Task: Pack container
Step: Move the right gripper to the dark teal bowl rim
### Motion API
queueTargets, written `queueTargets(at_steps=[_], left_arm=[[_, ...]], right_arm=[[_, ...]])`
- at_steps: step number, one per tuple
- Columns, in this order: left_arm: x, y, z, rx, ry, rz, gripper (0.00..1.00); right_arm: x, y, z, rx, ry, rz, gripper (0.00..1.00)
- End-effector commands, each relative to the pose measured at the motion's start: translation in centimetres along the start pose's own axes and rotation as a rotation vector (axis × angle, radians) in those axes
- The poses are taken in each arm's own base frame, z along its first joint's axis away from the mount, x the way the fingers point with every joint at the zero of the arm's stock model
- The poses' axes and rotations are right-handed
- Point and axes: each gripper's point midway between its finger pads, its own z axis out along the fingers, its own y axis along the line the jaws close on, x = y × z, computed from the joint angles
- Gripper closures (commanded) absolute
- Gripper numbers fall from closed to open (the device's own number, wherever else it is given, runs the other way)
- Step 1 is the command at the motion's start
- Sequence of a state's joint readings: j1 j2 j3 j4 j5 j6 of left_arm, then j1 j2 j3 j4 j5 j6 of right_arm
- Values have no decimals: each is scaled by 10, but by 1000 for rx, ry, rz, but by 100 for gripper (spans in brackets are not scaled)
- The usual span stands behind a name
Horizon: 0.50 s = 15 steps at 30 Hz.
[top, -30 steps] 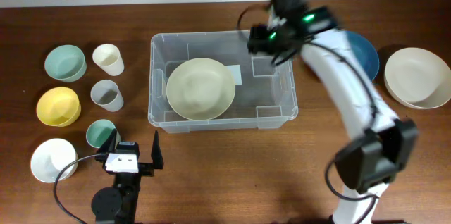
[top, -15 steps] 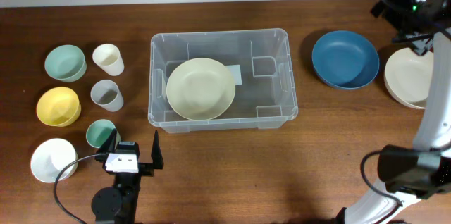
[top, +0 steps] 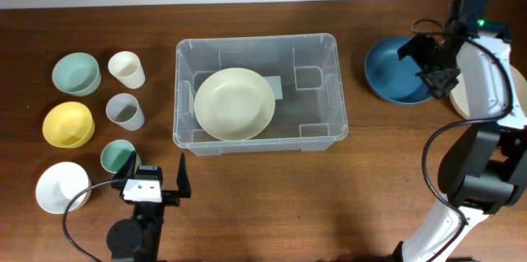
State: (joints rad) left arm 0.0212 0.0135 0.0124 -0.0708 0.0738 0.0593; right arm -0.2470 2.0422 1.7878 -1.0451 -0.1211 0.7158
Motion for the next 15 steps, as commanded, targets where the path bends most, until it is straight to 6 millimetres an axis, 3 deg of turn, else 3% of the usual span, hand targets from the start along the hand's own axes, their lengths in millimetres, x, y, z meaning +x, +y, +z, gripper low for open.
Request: queueTargets(at_steps=[1,8,15], left_arm=[[1,1,0,-6,0,-7,0],[1,1,0,-6,0,-7,1],[1,1,0,-6,0,-7,1]], right_arm=[[16,-6,22,-10,50,80,1],[34,-27,55,26,81,217,1],[33,-31,62,33,64,234,1]])
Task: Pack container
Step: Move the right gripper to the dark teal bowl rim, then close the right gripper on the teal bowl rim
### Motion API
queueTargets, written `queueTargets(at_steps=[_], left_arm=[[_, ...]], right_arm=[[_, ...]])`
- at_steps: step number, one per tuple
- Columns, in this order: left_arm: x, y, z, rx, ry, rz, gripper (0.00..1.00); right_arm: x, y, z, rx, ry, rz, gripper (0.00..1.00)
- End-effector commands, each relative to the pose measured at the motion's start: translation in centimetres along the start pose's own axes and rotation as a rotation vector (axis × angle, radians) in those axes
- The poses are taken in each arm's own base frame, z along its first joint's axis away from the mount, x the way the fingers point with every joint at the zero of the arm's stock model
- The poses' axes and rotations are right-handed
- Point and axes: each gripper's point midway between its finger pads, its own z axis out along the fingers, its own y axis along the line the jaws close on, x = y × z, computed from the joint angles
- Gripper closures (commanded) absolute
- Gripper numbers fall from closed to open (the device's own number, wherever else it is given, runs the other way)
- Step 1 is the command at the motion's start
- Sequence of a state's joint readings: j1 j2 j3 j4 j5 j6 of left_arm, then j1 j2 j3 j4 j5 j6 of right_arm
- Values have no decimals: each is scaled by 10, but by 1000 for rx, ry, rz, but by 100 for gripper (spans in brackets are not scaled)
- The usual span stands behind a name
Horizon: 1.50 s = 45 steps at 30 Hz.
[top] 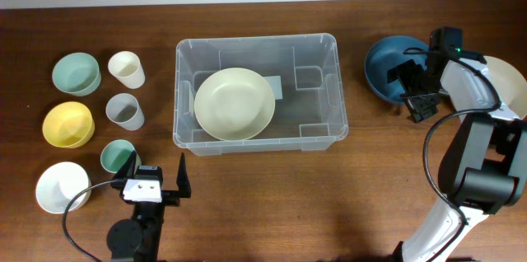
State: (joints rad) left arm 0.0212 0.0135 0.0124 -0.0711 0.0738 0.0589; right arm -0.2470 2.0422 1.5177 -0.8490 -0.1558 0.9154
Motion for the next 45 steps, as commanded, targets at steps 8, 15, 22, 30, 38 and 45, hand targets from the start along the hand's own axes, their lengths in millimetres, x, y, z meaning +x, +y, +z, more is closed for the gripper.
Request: queueTargets(at_steps=[8,15,22,30,38,45], left_arm=[[1,1,0,-6,0,-7,1],[1,1,0,-6,0,-7,1],[1,1,0,-6,0,-7,1],[1,1,0,-6,0,-7,1],[1,1,0,-6,0,-7,1],[1,1,0,-6,0,-7,1]], right_arm=[[-7,3,15,-7,-25,60,1],[-6,-1,25,15,-15,67,1],[-10,-2,25,21,-33,66,14],[-11,-7,35,45,-35,77,45],[-9,-12,43,61,-23,98,64],[-11,-9,43,48,-28,115,96]])
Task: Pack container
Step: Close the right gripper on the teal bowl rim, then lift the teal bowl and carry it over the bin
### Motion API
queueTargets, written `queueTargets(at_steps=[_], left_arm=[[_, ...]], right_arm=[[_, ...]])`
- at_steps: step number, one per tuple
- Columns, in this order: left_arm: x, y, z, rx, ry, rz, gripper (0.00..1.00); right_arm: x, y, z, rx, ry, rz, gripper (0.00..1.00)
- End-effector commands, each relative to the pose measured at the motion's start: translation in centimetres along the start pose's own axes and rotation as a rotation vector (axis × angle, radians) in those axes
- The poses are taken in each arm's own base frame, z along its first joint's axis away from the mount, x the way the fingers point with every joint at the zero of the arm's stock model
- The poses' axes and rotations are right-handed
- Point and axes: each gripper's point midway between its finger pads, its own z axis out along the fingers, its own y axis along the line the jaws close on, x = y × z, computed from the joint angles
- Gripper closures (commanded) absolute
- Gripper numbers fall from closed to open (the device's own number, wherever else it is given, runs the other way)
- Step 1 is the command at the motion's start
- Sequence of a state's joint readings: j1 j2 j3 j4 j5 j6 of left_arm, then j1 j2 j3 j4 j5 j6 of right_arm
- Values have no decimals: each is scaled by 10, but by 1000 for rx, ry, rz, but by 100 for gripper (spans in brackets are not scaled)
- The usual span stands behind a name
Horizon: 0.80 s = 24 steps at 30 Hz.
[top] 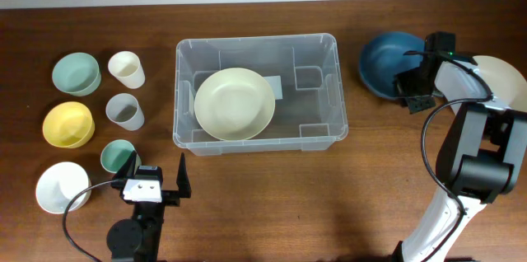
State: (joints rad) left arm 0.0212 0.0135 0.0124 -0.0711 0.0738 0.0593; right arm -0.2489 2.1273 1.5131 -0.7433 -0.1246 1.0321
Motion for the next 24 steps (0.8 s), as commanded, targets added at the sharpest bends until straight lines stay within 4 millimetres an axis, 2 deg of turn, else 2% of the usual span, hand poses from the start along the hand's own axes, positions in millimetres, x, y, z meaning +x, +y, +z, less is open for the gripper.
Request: queueTargets(at_steps=[1,5,10,12,15,16,19,22,24], left_arm=[[1,1,0,-6,0,-7,0],[1,1,0,-6,0,-7,1],[1,1,0,-6,0,-7,1],[1,1,0,-6,0,-7,1],[1,1,0,-6,0,-7,1],[1,2,0,-7,0,-7,1],[1,1,0,-6,0,-7,1],[1,1,0,-6,0,-7,1],[1,1,0,-6,0,-7,1]], right_arm=[[3,-9,10,41,2,-3,96],[-1,1,8,-18,17,-18,96],[-6,34,-5,-232,105,-77,96],[-12,54,-19,-370,131,-126,96],[-21,86,-58,-621,157,-234,96],[-26,102,-92,-759,151,-292,96],[-25,114,-146,-900,134,-365,96],[0,122,-201,-1012,156,-463,96],[28,129,-233,-1078,182,-553,96]])
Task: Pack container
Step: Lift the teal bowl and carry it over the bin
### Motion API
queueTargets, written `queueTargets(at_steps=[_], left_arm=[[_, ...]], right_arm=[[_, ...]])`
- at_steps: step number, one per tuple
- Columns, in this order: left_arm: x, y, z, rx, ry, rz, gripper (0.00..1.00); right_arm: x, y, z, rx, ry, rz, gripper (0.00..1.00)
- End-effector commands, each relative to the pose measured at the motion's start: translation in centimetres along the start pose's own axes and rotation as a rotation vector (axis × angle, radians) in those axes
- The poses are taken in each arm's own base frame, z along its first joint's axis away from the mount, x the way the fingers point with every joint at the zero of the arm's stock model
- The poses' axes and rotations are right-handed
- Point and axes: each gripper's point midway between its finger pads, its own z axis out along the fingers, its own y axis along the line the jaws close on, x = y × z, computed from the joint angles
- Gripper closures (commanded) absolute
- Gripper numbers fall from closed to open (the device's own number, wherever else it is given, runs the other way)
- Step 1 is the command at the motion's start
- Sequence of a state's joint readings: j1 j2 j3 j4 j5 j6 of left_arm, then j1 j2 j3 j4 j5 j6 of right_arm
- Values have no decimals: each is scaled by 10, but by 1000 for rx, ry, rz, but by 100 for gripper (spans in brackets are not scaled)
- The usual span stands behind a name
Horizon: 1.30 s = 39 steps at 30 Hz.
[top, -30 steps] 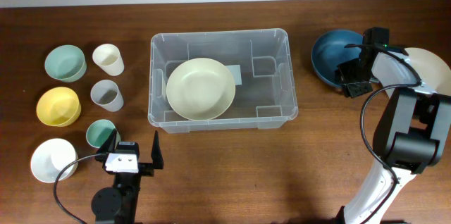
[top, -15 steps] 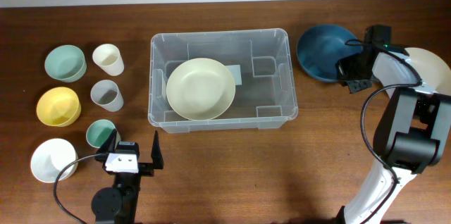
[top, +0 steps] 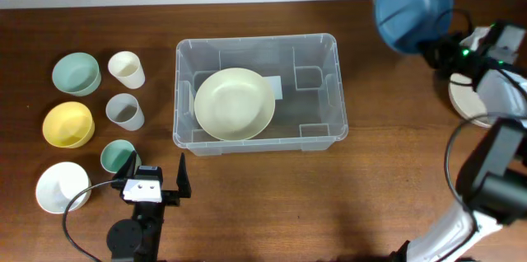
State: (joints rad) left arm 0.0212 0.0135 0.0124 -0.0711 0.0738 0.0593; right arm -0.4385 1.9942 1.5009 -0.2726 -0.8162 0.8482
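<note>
The clear plastic container (top: pixel 341 89) stands mid-table with a pale cream plate (top: pixel 235 103) lying inside it. A dark blue plate (top: pixel 412 7) hangs raised above the table's far right, past the container's right back corner. My right gripper (top: pixel 437 47) is shut on its lower right rim. By the near left edge my left gripper (top: pixel 156 182) rests open and holds nothing.
On the left stand a green bowl (top: pixel 76 73), a cream cup (top: pixel 126 68), a grey cup (top: pixel 124 111), a yellow bowl (top: pixel 67 123), a teal cup (top: pixel 115 155) and a white bowl (top: pixel 59 187). A white plate (top: pixel 471 100) lies at the right edge, under my right arm.
The blue plate was low beside the container with my right gripper at its right rim. Now it is lifted high and stands farther back. The left arm has not moved.
My right gripper first hovered over the right rim of the blue plate, which lay on the table. Then it was lower, at the plate's rim. Later the plate sat shifted slightly left in its grip, and now it hangs raised in the air.
</note>
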Motion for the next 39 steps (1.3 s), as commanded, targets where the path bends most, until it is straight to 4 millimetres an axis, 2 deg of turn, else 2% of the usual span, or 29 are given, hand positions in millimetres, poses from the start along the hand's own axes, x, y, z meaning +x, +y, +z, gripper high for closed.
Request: queueTargets(at_steps=[1,4,6,8,10,13,16,20,24,35,39], left_arm=[[1,1,0,-6,0,-7,1],[1,1,0,-6,0,-7,1],[1,1,0,-6,0,-7,1],[1,1,0,-6,0,-7,1],[1,1,0,-6,0,-7,1],[1,1,0,-6,0,-7,1],[1,1,0,-6,0,-7,1],[1,1,0,-6,0,-7,1],[1,1,0,-6,0,-7,1],[1,1,0,-6,0,-7,1],[1,1,0,-6,0,-7,1]], right_arm=[[67,121,-42,-279,160,-263,96],[123,164,-43,-321,222,-396,96],[158,180,-36,-323,261,-455,96],[194,185,-21,-292,305,-490,96],[224,177,-1,-204,329,-490,96],[258,145,28,12,307,-507,96],[290,129,43,130,295,-598,96],[324,124,52,198,276,-692,96],[341,114,60,260,252,-740,96],[349,61,102,393,295,-681,96],[356,54,114,378,330,-667,96]])
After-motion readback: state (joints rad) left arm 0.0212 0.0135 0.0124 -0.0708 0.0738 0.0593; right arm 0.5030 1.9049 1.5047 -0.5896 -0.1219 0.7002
